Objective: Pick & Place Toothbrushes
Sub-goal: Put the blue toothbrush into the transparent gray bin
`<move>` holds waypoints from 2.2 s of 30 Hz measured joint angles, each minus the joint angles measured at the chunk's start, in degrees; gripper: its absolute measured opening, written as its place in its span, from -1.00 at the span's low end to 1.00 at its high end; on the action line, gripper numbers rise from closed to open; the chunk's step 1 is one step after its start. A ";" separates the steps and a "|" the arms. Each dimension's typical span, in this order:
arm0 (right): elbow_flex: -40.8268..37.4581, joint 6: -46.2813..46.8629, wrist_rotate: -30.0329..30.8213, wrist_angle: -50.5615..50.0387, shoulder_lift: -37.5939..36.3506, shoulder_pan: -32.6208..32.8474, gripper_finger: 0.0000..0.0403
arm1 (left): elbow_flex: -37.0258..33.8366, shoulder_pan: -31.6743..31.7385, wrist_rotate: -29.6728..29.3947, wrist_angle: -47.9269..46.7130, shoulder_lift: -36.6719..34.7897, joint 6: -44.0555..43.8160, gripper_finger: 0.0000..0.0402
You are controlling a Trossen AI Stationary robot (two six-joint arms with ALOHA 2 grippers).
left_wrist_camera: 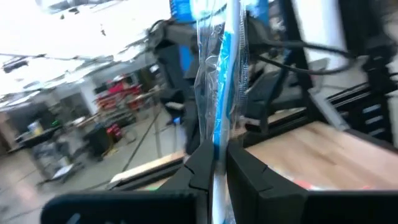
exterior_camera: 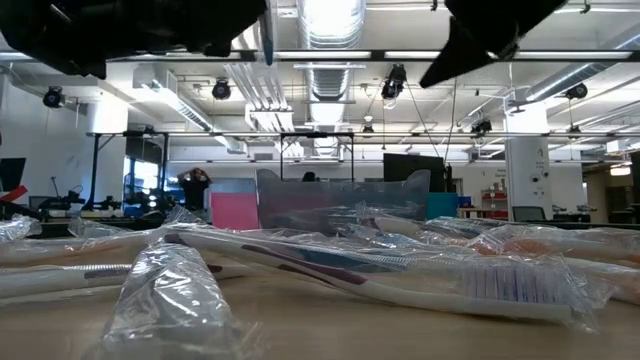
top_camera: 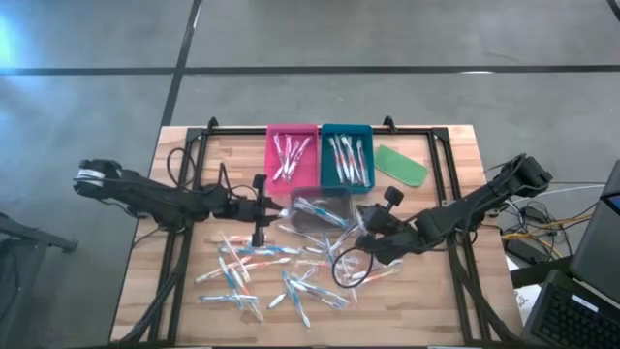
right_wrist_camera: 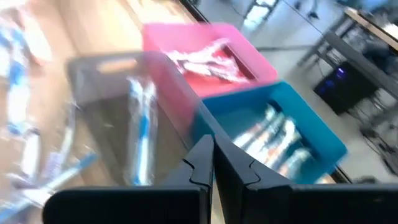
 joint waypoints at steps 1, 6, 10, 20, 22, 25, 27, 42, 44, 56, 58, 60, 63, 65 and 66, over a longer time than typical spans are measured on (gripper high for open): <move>0.00 -1.96 -0.82 2.19 0.00 0.00 -0.96 | 0.00 0.00 0.96 1.26 0.81 0.00 -0.85; -0.84 -12.25 -7.67 15.58 0.00 0.00 -0.96 | 0.00 -0.04 1.72 7.85 5.47 -0.04 -0.85; -1.36 -19.45 -15.66 24.48 0.00 0.00 -0.96 | 0.00 0.00 1.80 13.20 8.75 0.07 -0.85; -1.40 -30.53 -17.95 36.81 0.00 0.23 -0.96 | 3.51 -0.02 3.12 18.18 17.08 -0.24 -0.85; -1.40 -31.81 -17.96 37.45 0.00 0.70 -0.96 | 4.85 -0.02 4.04 18.20 18.78 -0.26 -0.85; -1.47 -31.17 -19.81 37.41 0.00 1.27 -0.96 | 6.57 -0.04 5.25 18.11 21.13 -0.31 -0.85; -1.51 -30.75 -21.61 37.38 0.00 1.27 -0.96 | 7.52 -0.07 5.70 18.09 22.50 -0.31 -0.85; -1.51 -34.34 -22.01 37.47 0.00 0.99 -0.74 | 13.17 -0.13 8.24 18.20 28.37 -7.06 -0.85; -1.51 -34.41 -22.01 37.57 0.00 0.59 -0.66 | 13.42 -0.13 8.24 18.17 28.53 -7.64 -0.85; -1.51 -34.16 -22.04 40.02 0.02 -1.70 -0.34 | 15.03 -0.13 8.15 17.84 30.78 -7.57 -0.85; -1.51 -34.04 -22.17 40.04 0.02 -1.70 -0.30 | 15.27 -0.13 8.13 17.74 30.78 -7.23 -0.85; -1.51 -33.66 -22.85 40.05 0.01 -1.68 -0.26 | 15.62 -0.13 8.11 17.64 30.78 -6.75 -0.85; -1.51 -33.25 -24.22 40.07 0.02 -1.73 -0.21 | 16.66 -0.13 7.87 17.66 30.73 -5.94 -0.85; -1.51 -33.63 -24.54 40.10 0.02 -1.72 -0.18 | 17.44 -0.13 7.85 17.00 30.73 -5.86 -0.85; -1.51 -33.94 -24.68 40.13 0.02 -1.70 -0.17 | 17.78 -0.13 7.84 16.18 30.73 -5.84 -0.85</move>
